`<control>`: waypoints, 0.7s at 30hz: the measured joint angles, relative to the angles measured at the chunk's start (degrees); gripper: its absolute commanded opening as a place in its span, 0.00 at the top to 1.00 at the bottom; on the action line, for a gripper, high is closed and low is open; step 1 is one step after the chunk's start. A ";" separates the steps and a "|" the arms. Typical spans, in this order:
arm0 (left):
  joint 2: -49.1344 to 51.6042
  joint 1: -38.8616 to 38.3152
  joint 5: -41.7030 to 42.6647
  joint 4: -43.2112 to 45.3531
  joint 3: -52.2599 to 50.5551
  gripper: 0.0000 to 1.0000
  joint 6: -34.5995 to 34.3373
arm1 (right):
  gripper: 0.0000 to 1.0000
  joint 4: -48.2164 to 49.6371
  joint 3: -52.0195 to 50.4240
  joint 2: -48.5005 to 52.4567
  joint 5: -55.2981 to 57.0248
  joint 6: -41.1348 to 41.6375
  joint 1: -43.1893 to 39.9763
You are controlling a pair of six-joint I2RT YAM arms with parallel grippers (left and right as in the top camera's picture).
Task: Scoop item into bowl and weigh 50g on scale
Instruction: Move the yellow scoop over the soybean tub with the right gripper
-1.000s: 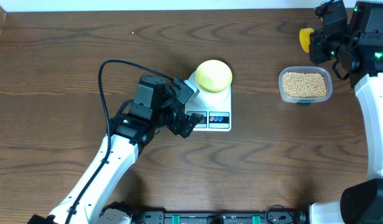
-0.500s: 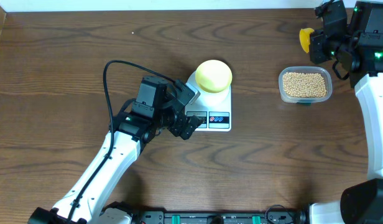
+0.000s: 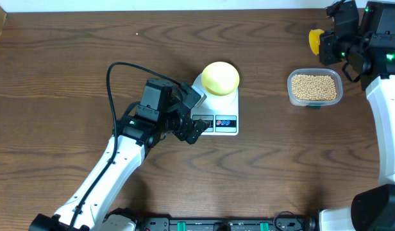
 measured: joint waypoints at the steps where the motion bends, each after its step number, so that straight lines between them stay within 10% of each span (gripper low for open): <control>1: 0.00 0.00 0.00 0.00 0.00 0.08 -0.02 | 0.99 0.02 0.00 0.00 0.07 1.03 -0.07; 21: 0.00 0.00 0.02 0.00 0.00 0.08 0.00 | 0.99 -1.29 0.00 0.87 0.85 6.51 -0.68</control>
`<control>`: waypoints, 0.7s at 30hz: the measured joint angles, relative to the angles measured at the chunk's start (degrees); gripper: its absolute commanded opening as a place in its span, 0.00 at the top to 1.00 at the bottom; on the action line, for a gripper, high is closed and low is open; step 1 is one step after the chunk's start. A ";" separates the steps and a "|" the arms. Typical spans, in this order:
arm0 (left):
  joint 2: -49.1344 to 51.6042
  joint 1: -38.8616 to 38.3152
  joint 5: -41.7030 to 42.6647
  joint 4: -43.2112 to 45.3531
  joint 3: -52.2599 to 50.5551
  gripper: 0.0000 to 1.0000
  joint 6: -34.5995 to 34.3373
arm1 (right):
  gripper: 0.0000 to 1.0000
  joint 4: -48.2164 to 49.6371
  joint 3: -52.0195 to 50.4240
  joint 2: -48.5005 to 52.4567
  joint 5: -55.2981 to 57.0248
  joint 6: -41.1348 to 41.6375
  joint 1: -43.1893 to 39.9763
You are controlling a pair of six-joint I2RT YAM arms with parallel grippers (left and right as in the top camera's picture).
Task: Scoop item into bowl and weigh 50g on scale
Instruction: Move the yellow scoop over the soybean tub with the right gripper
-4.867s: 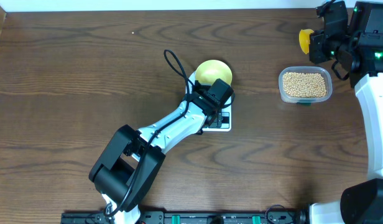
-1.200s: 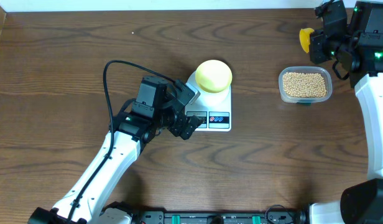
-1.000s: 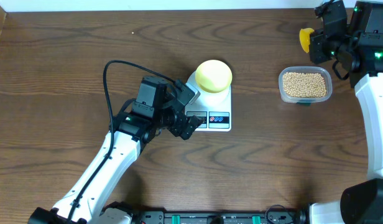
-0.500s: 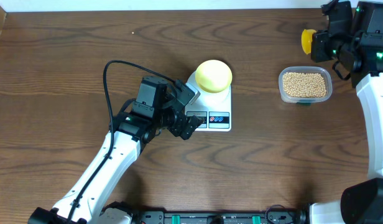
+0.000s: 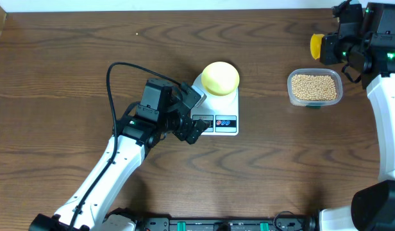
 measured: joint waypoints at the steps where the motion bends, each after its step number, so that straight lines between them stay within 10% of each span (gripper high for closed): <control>1: 0.00 0.00 0.00 0.00 0.00 0.08 -0.02 | 0.99 0.00 0.00 0.00 0.00 0.00 0.00; 21: 0.00 0.00 0.00 0.00 0.00 0.08 0.00 | 0.99 -1.60 0.00 0.26 0.33 -0.02 0.00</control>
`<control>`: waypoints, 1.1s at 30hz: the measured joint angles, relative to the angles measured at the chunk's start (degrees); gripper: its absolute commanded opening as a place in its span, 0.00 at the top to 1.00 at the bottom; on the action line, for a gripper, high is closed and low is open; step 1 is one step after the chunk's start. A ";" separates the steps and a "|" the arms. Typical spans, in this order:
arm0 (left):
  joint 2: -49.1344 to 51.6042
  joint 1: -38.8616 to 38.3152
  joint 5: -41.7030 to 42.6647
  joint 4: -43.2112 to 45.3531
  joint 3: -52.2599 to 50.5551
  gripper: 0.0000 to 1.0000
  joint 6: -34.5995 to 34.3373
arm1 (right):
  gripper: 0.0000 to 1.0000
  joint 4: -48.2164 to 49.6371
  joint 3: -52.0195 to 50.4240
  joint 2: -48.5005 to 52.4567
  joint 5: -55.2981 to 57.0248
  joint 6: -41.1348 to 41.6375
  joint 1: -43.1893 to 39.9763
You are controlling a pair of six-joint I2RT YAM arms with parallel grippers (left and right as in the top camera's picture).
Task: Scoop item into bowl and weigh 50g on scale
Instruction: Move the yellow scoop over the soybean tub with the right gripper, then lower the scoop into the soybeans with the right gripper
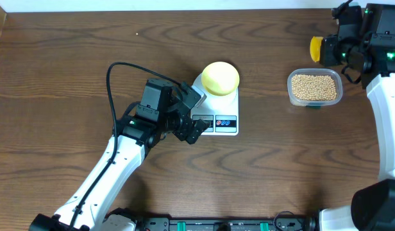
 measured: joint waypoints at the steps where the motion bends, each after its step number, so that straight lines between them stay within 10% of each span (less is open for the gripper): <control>1: 0.00 0.00 0.00 0.00 0.00 0.08 -0.02 | 0.99 -0.42 0.00 0.24 0.17 0.00 0.00; 33: 0.00 0.00 0.00 -0.02 0.00 0.08 -0.02 | 0.99 -7.80 -0.02 5.88 13.16 4.20 -0.76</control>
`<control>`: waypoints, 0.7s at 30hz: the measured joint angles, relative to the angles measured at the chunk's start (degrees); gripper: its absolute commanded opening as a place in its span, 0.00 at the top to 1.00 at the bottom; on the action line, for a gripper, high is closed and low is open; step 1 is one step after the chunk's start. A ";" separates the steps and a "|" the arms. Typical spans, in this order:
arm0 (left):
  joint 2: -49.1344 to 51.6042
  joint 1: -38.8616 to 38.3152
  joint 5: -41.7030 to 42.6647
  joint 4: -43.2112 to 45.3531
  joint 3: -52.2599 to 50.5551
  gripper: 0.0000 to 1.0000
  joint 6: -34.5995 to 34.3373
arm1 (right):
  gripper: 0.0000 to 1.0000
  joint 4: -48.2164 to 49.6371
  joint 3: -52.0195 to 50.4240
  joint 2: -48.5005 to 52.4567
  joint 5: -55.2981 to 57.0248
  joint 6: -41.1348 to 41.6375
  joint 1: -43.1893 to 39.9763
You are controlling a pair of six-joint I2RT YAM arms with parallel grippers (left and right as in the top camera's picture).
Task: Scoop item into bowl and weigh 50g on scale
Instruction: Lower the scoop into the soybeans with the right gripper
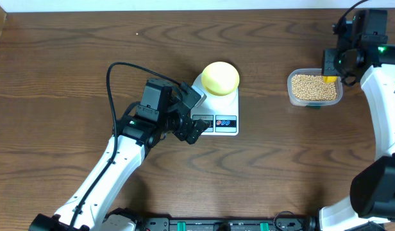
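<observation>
A white scale (224, 117) sits mid-table with a yellow bowl (220, 77) on its platform. My left gripper (193, 114) is at the scale's left edge, open, one finger toward the bowl and one by the front corner. At the right stands a clear container of beans (313, 88). My right gripper (331, 69) hangs over the container's far right rim, shut on a yellow scoop (331, 79) that pokes down at the beans' edge. Most of the scoop is hidden under the gripper.
The left arm (114, 167) and its black cable (114, 74) stretch from the front left toward the scale. The right arm (383, 109) runs along the table's right edge. Bare wood tabletop (281, 167) lies between scale and container.
My right gripper has come down and slightly right, from behind the container to over its far right rim, with the scoop now pointing down at the beans. The left arm has not moved.
My right gripper held the yellow scoop raised behind the bean container through the three earlier moments, shifting only slightly. Now it is lowered with the scoop at the container's rim. The left gripper stayed open by the scale throughout, with the bowl on the scale.
</observation>
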 measured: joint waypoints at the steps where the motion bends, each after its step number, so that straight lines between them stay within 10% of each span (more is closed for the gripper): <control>1: 0.00 0.00 0.00 0.00 0.00 0.08 0.02 | 0.99 -0.15 0.00 0.35 0.09 0.35 -0.17; 21: 0.00 0.00 0.00 0.00 0.00 0.08 0.00 | 0.99 -2.64 -0.57 7.06 1.81 1.46 -0.63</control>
